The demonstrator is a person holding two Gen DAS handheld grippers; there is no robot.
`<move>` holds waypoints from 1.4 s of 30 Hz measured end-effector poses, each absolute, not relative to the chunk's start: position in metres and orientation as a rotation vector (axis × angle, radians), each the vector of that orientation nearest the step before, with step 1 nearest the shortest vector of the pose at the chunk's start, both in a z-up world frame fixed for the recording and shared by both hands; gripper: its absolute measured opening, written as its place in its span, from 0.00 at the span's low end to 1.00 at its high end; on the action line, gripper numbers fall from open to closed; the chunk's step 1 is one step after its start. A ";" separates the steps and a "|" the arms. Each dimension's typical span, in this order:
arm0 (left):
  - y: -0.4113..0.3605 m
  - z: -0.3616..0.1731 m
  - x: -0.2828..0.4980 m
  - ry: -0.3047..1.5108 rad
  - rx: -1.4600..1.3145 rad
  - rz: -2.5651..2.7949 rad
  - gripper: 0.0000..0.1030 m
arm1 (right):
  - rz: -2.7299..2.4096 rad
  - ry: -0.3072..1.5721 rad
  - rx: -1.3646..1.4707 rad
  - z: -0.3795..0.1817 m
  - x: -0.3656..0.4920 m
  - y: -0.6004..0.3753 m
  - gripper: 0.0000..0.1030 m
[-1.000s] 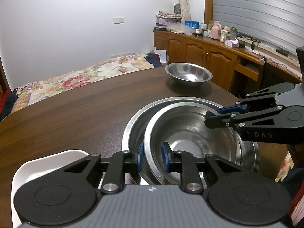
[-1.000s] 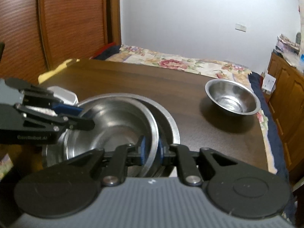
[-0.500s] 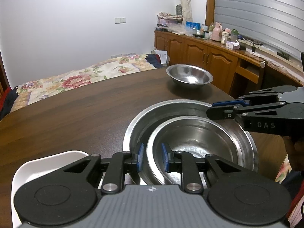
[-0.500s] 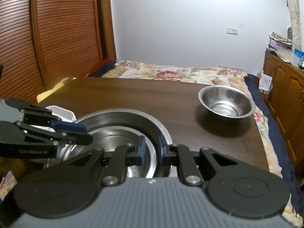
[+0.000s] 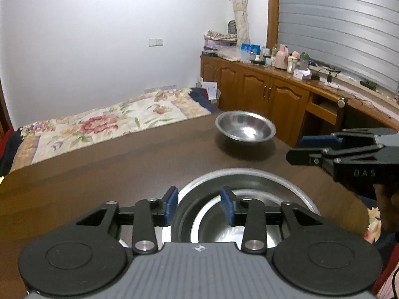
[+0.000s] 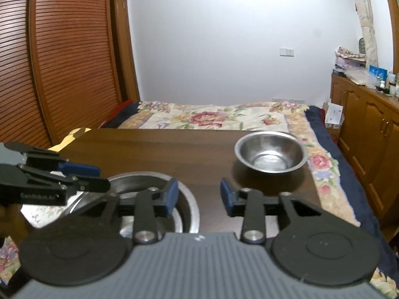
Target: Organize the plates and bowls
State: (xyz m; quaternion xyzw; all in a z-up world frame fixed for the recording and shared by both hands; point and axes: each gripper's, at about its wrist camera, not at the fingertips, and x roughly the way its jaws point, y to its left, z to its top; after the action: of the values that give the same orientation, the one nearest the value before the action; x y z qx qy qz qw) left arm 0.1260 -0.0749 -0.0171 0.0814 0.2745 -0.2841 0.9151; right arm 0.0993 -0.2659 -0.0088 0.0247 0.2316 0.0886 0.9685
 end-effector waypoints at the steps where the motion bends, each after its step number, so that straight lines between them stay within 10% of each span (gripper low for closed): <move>1: -0.078 -0.014 0.128 0.559 0.167 -0.590 0.45 | 0.173 0.464 0.049 -0.008 0.099 -0.267 0.44; 14: -0.110 0.005 0.168 0.534 0.179 -0.628 0.74 | 0.093 0.404 0.090 -0.008 0.123 -0.307 0.61; 42: -0.206 -0.016 0.284 0.695 0.224 -0.718 0.57 | 0.062 0.506 0.186 -0.049 0.200 -0.367 0.69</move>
State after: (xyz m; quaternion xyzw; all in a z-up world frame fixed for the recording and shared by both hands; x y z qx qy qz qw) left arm 0.2841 -0.2061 -0.0160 0.1072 0.3326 -0.3433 0.8718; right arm 0.2001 -0.3669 -0.0495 0.0917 0.2499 0.0304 0.9634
